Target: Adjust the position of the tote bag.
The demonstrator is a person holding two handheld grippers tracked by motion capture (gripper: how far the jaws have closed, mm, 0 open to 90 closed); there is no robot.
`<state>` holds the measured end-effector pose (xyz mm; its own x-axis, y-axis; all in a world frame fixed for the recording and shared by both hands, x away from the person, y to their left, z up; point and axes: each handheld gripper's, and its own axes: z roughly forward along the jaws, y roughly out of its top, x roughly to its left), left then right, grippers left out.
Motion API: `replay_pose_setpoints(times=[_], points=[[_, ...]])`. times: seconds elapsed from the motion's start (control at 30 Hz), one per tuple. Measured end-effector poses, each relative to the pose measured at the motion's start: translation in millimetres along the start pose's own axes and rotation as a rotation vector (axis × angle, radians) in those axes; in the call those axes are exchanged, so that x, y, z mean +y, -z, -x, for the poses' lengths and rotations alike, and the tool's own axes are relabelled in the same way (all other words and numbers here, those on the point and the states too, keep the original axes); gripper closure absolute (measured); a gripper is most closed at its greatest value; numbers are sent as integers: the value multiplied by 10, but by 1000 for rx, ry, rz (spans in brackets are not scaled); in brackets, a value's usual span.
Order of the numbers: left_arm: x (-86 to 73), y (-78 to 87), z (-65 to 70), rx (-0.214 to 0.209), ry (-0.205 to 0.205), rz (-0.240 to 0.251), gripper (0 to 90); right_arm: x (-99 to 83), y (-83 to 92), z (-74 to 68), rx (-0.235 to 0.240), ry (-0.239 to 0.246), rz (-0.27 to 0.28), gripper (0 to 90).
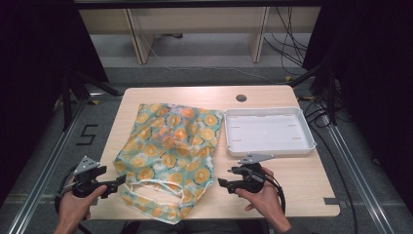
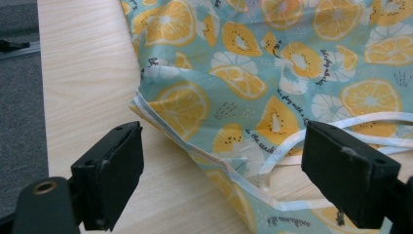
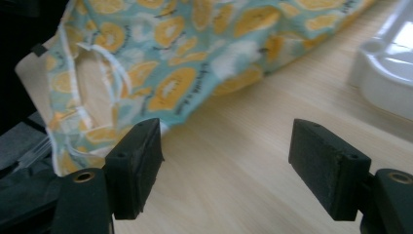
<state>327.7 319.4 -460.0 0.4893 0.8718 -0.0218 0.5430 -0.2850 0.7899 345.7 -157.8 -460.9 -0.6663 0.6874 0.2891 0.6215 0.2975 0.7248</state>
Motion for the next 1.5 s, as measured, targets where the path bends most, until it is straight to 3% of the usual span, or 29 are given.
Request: replay_pose_setpoints(times=[0.03, 0.13, 0.17, 0.2, 0.23, 0.33, 0.37, 0.4, 0.47, 0.5, 0.53, 0.57, 0.6, 0.63, 0.73, 0.77, 0.8, 0.83, 0.87, 0.9, 0.93, 0.97, 1.0, 1.03, 1.1, 1.2, 1.23, 1.43, 1.5], points=[[-3, -14, 24, 8, 50, 19, 151, 16, -28, -40, 12, 4, -9, 284], [5, -15, -9, 15, 25, 0, 150, 46, -119, -109, 48, 26, -12, 277], [2, -33, 8, 13, 62, 16, 150, 46, -119, -109, 48, 26, -12, 277], [1, -22, 17, 28, 85, -13, 150, 55, -156, -139, 54, 28, -19, 277], [26, -47, -22, 14, 30, -2, 152, 78, -227, -201, 46, 44, -41, 276], [38, -52, -5, 32, 75, -23, 153, 89, -305, -247, 56, 12, -60, 272], [57, -93, -25, 26, 58, 13, 155, 104, -383, -228, 35, 25, -68, 279], [74, -91, -69, 24, 18, -3, 155, 104, -383, -228, 35, 25, -68, 279], [85, -119, -125, 32, 31, -3, 156, 126, -490, -205, 36, 7, -90, 319], [85, -163, -192, 40, 76, -21, 156, 138, -522, -196, 48, 0, -105, 344], [85, -163, -192, 40, 76, -21, 158, 138, -522, -196, 48, 0, -105, 344], [76, -196, -267, 50, 113, -66, 173, 148, -594, -176, 56, 5, -118, 436], [76, -196, -267, 50, 113, -66, 187, 148, -594, -176, 56, 5, -118, 436], [81, -258, -319, 55, 138, -63, 195, 149, -622, -165, 61, 19, -134, 533], [93, -316, -362, 38, 166, -68, 251, 147, -632, -158, 65, 44, -137, 613], [100, -363, -384, 25, 180, -68, 267, 151, -629, -151, 63, 50, -144, 690], [103, -406, -391, 18, 193, -69, 267, 151, -629, -151, 63, 50, -144, 690], [104, -442, -397, 13, 192, -81, 284, 146, -628, -147, 56, 59, -135, 718], [106, -467, -414, -1, 165, -100, 357, 146, -609, -124, 48, 84, -133, 781], [103, -519, -418, -43, 168, -110, 416, 149, -595, -115, 48, 94, -137, 806], [103, -519, -418, -43, 168, -110, 488, 149, -595, -115, 48, 94, -137, 806], [105, -544, -410, -61, 152, -116, 488, 153, -588, -108, 54, 100, -141, 823], [108, -557, -394, -59, 125, -110, 614, 152, -599, -101, 55, 105, -113, 849], [108, -554, -384, -62, 115, -105, 697, 169, -566, -85, 52, 118, -136, 867], [95, -537, -290, -102, 139, -72, 827, 187, -541, -29, 49, 131, -132, 900], [82, -504, -203, -126, 126, -83, 852, 206, -510, 44, 21, 136, -107, 900], [85, -457, -106, -141, 97, -94, 855, 216, -488, 80, 11, 136, -112, 900], [107, -361, 165, -191, 39, -93, 852, 240, -384, 273, -40, 127, -121, 898], [109, -363, 229, -189, 23, -84, 844, 238, -358, 309, -41, 117, -100, 887]])
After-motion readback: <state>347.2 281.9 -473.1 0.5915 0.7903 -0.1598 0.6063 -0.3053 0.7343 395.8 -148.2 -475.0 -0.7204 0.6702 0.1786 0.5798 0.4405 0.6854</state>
